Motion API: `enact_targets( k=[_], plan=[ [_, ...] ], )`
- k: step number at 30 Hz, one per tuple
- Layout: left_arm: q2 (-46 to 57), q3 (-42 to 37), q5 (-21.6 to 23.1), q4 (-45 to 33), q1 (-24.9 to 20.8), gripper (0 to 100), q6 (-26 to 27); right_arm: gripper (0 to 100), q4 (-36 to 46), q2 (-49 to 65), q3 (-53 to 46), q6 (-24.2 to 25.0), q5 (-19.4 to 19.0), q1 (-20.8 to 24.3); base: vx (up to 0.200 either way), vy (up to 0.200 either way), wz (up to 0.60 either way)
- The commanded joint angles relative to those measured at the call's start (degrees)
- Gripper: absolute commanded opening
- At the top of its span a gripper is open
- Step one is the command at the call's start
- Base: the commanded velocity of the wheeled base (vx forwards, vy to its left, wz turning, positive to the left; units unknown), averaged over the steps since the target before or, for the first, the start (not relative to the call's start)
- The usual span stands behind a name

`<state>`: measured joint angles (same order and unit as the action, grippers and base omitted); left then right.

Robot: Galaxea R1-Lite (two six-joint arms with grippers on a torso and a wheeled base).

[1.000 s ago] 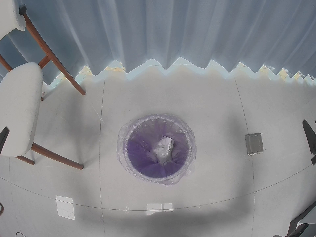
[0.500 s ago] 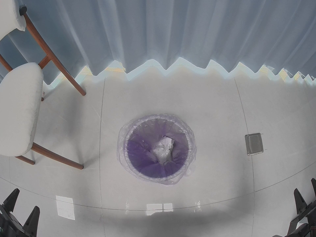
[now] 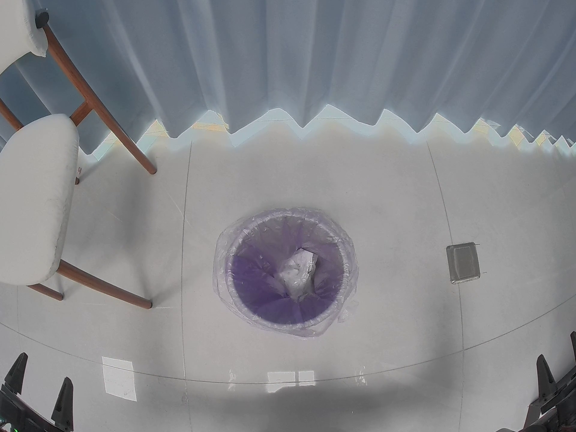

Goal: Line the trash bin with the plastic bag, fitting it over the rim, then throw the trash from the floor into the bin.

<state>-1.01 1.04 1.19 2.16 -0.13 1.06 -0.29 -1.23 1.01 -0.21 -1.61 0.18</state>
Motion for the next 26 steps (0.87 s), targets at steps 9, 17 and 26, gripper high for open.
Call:
enact_targets(
  k=[9,17,26],
  plan=[
    [1.0,-1.0,-1.0,-2.1,-0.1,100,-1.0,100,0.1,1.2,-0.9,1.1,-0.1,-0.1,0.0,0.0,0.0],
    [1.0,-1.0,-1.5,-2.2,0.0,100,-0.8,100,0.1,1.2,-0.9,1.6,0.1,-0.1,0.0,0.0,0.0],
    [1.0,-1.0,-1.2,-2.2,0.0,100,-0.5,100,0.0,1.2,-0.9,2.5,1.4,-0.1,0.0,0.0,0.0]
  ],
)
